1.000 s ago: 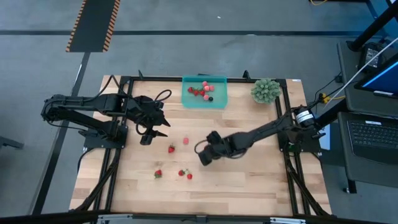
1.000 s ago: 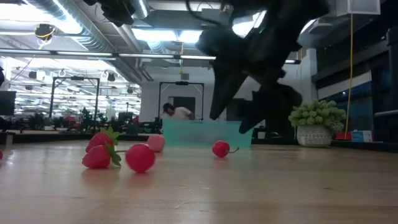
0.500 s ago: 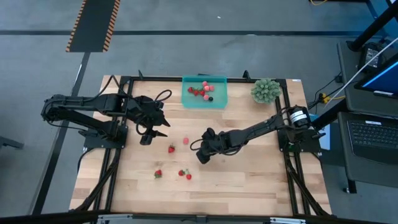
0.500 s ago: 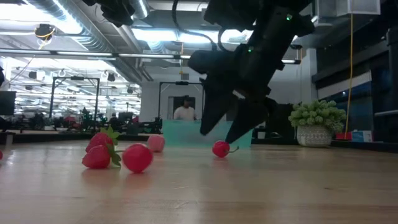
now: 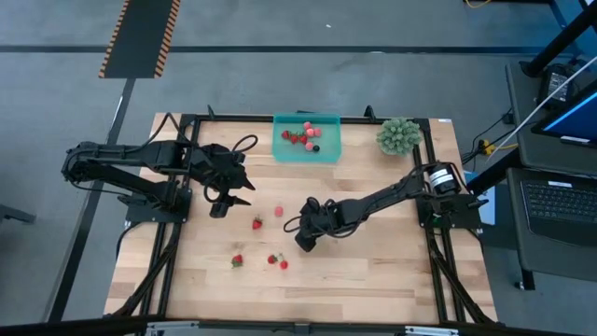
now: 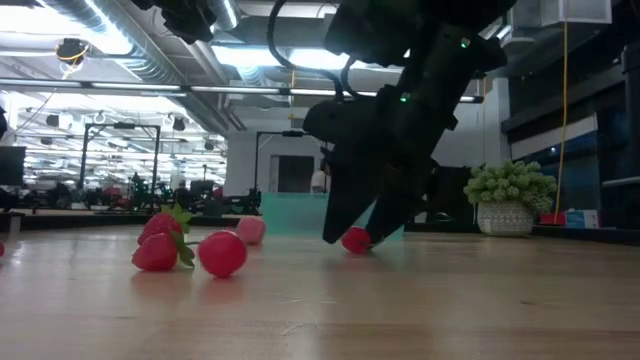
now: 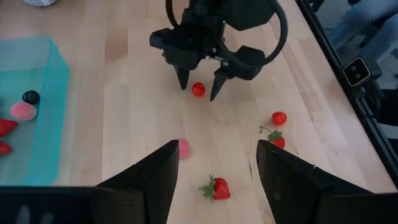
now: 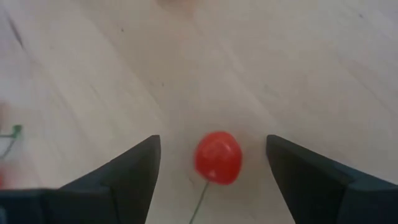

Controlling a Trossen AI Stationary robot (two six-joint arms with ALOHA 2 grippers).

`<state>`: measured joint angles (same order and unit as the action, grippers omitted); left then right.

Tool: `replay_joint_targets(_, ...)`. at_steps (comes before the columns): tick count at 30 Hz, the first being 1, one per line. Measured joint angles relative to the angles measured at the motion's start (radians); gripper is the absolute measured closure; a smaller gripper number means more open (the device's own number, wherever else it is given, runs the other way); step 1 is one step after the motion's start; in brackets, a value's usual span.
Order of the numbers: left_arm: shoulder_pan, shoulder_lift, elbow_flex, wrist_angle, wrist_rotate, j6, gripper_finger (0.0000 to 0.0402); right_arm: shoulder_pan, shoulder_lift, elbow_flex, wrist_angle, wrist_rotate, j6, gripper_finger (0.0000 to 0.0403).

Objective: Pick and placing Produce into tupperware
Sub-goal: Put the red cherry into the blue basket

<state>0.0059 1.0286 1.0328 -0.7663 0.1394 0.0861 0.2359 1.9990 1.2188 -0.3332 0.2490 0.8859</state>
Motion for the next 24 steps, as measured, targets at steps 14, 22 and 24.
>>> replay_joint_targets(14, 0.000, 0.000, 0.000, -0.003, 0.000, -0.005, 0.0194, 0.000, 0.010, 0.001, -0.013, 0.007, 0.015, 0.0198)
replay_joint_targets(22, 0.000, 0.000, 0.000, -0.003, 0.000, -0.005, 0.0194, -0.001, 0.011, 0.000, -0.009, 0.002, 0.027, 0.0242)
replay_joint_targets(24, 0.000, 0.000, 0.000, -0.003, 0.000, -0.005, 0.0194, -0.001, 0.012, -0.001, -0.008, 0.001, 0.028, 0.0249)
